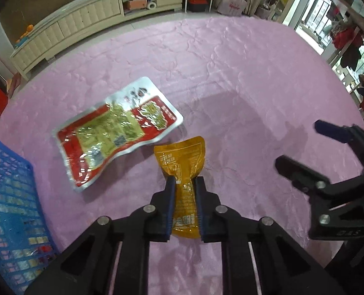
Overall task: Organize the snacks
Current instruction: 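Close the left tool on the orange-yellow pouch, then carry the pouch into the basket with the left tool while the right tool approaches the red snack pack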
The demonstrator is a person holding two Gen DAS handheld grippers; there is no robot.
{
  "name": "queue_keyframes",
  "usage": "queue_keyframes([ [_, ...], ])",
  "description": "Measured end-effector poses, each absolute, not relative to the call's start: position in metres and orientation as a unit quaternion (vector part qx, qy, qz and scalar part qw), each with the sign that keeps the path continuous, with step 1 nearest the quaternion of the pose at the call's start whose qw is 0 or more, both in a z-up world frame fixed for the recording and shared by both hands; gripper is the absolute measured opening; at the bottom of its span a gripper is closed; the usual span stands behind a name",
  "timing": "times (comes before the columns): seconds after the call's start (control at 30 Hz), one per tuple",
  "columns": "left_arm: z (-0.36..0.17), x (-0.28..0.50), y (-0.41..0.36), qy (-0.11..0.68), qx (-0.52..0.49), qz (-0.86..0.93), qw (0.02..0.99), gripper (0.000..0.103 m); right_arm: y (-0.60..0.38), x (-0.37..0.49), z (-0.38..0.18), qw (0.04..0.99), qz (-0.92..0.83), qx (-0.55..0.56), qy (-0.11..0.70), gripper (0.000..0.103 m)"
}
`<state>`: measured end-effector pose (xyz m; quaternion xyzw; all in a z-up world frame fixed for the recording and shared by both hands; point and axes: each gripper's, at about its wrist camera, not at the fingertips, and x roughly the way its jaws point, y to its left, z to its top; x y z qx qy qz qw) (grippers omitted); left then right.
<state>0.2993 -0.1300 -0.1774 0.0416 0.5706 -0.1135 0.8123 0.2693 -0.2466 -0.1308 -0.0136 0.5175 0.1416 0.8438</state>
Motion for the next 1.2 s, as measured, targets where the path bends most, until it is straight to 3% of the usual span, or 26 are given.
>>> queue_keyframes([
  [0.4,-0.097,0.265,-0.08,0.497,0.01,-0.092,0.863,0.014,-0.182,0.278,-0.088,0.843,0.226,-0.091,0.48,0.103],
  [0.7,-0.058,0.244,-0.006,0.451,-0.023,-0.024,0.892,0.014,-0.115,0.292,-0.093,0.81,0.301,-0.202,0.462,0.103],
  [1.0,-0.066,0.227,0.075,0.471,-0.079,0.083,0.875,0.015,-0.068,0.3,-0.125,0.755,0.364,-0.3,0.455,0.103],
  [1.2,-0.092,0.233,0.09,0.516,-0.07,0.133,0.844,0.016,-0.048,0.312,-0.145,0.719,0.382,-0.373,0.446,0.103],
])
